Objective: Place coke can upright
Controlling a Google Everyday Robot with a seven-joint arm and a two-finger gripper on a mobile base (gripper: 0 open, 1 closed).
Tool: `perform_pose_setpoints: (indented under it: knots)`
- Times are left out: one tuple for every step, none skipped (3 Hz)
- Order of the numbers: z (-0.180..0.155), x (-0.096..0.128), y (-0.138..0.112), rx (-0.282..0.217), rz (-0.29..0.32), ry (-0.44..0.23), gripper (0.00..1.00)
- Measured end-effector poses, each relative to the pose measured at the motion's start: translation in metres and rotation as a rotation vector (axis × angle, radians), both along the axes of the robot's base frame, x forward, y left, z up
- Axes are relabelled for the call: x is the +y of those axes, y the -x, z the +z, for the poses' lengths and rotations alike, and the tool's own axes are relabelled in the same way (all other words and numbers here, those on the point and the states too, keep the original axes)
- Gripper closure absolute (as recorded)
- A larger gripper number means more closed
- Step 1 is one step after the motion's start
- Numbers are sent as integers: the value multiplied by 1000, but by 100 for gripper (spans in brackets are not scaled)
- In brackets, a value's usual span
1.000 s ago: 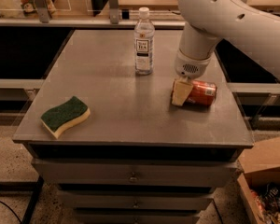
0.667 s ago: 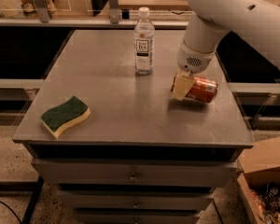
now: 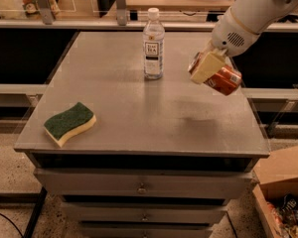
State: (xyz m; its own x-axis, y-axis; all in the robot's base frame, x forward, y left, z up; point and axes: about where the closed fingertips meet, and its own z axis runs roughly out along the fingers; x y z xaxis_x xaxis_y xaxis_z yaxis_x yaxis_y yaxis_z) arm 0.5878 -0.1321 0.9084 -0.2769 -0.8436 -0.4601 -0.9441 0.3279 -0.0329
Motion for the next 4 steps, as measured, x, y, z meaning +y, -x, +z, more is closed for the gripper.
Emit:
perform_pose_setpoints:
  knots:
    - [12,3,5,-40,-29,-218,100]
    - [11,11,10,-101,-49,-439,96]
    - [10,18,10,-163,-55,-639,95]
    - [17,19,10,-215,-43,-811,100]
